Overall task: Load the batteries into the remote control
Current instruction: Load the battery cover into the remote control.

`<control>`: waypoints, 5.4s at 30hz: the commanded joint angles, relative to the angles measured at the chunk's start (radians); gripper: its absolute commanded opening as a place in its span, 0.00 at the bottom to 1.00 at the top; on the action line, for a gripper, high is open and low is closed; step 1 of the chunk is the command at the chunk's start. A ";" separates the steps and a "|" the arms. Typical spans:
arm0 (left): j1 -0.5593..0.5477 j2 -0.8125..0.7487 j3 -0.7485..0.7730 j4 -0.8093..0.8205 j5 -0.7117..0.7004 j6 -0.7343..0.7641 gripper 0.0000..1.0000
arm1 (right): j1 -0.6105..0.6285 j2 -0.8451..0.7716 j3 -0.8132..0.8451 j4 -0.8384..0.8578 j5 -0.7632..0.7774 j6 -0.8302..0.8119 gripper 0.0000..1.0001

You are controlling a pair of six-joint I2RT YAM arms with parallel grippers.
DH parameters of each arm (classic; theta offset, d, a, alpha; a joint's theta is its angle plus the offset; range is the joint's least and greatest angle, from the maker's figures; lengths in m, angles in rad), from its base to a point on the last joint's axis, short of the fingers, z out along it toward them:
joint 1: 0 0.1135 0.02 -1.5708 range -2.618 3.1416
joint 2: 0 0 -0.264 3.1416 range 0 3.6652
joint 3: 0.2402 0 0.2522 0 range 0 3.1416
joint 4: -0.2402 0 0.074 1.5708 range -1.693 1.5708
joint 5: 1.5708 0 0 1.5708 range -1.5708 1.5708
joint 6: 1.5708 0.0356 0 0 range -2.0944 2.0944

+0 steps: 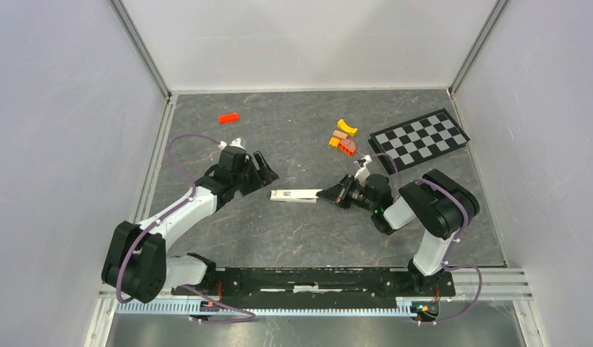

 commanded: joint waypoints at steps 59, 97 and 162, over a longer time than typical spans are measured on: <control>0.009 0.217 -0.052 -0.005 0.013 -0.009 0.50 | 0.095 -0.123 0.180 -0.806 0.371 -0.187 0.00; 0.007 0.278 -0.091 0.026 0.028 0.013 0.45 | 0.151 -0.103 0.343 -1.015 0.404 -0.464 0.45; 0.007 0.225 0.071 -0.027 0.012 0.017 0.43 | 0.195 -0.242 0.385 -1.074 0.520 -0.583 0.43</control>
